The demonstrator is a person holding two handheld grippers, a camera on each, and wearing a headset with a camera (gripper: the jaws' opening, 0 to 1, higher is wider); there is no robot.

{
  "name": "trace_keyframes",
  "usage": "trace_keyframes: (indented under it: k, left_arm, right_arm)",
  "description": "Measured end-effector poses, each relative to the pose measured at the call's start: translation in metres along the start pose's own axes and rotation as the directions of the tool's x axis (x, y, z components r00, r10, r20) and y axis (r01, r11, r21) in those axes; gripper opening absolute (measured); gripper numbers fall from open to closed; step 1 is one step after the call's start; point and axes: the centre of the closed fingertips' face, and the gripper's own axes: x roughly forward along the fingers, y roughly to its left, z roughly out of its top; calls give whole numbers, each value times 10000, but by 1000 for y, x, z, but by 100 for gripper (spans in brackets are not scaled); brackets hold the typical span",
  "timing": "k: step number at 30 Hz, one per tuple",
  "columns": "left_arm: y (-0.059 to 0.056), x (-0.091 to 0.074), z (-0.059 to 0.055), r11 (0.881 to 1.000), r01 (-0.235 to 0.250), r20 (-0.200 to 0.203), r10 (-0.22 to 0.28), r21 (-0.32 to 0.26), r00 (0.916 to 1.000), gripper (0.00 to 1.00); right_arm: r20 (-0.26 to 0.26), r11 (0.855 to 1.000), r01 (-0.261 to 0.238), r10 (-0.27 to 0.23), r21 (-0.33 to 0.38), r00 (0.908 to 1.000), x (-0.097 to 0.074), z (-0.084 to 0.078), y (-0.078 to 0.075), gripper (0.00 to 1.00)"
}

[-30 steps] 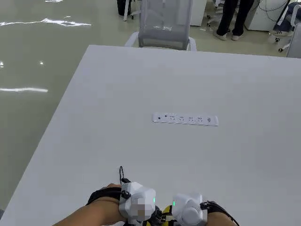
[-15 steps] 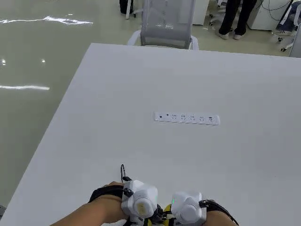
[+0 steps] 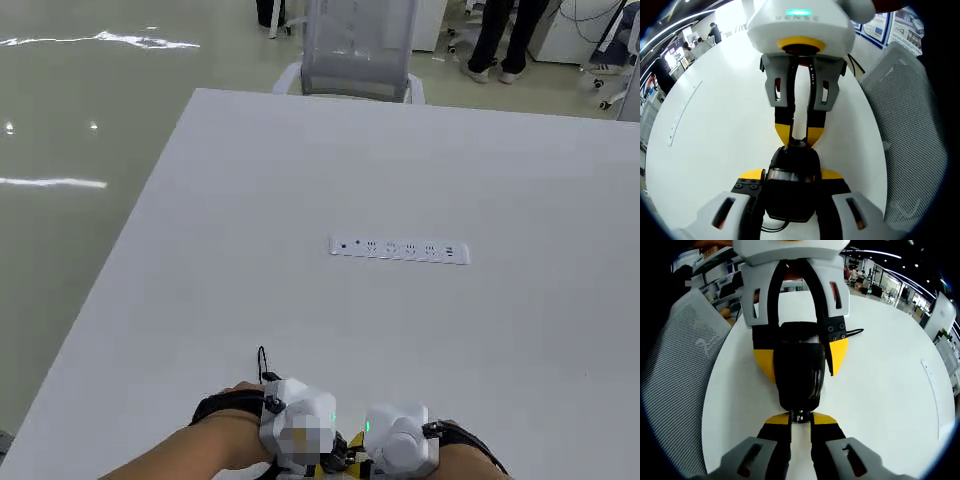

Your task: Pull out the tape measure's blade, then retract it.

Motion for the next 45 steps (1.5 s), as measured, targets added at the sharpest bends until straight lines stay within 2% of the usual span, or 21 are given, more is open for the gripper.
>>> trace_keyframes:
  k: [9,45]
  left_arm:
    - [0,1,0,9999,-16,-233,18,103,9997,35]
    - [1,1,0,10000,-76,-162,75,-56,9998,35]
  right_arm:
    - [-45,10000,15,-15,16,10000,-2,-3,0,12]
    - [-257,10000,-72,72,24,9996,-14,-18,-1,11]
